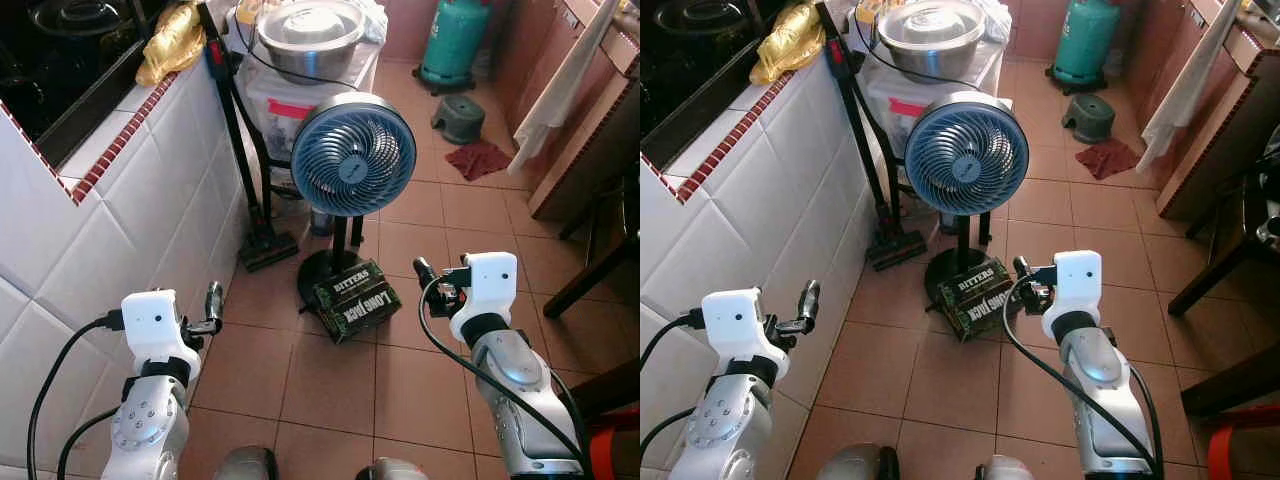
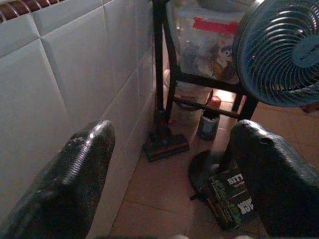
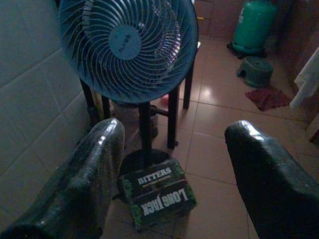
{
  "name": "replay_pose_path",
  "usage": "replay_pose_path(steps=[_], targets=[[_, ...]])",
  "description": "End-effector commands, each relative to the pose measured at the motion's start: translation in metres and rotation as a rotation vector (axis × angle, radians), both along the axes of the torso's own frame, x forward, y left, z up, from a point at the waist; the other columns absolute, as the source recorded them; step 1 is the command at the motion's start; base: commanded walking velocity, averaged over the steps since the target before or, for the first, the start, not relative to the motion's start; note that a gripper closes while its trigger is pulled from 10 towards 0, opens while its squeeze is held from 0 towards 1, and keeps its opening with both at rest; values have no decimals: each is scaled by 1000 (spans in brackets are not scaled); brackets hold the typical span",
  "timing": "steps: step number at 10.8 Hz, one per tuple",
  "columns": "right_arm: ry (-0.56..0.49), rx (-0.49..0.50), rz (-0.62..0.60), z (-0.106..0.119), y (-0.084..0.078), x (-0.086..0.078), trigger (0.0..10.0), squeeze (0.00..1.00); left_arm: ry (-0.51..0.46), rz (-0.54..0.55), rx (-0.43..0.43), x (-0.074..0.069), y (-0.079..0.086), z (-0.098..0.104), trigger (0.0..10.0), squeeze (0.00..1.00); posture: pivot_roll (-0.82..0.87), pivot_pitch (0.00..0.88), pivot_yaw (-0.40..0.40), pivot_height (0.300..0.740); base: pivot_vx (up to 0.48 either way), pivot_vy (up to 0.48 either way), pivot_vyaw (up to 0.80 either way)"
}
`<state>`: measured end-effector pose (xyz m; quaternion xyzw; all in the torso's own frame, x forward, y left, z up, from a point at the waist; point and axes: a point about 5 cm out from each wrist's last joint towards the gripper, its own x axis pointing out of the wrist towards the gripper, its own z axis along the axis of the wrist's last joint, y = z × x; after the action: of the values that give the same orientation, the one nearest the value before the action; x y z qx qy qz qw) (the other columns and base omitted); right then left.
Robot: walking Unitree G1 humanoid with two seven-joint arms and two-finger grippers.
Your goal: Setting the table
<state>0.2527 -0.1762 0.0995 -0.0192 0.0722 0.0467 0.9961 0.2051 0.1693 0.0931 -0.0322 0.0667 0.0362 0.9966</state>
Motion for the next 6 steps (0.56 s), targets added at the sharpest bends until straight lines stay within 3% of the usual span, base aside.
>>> replay_pose_path(steps=[1,6], targets=[[-8,6,-13,2,-1,-1,10000,0,7,-9,13,-1,1,0,10000,0,-22,58,37,740,0,0,0],[-8,6,-13,2,-1,-1,10000,0,7,-9,13,-1,1,0,10000,0,-22,58,37,740,0,0,0]])
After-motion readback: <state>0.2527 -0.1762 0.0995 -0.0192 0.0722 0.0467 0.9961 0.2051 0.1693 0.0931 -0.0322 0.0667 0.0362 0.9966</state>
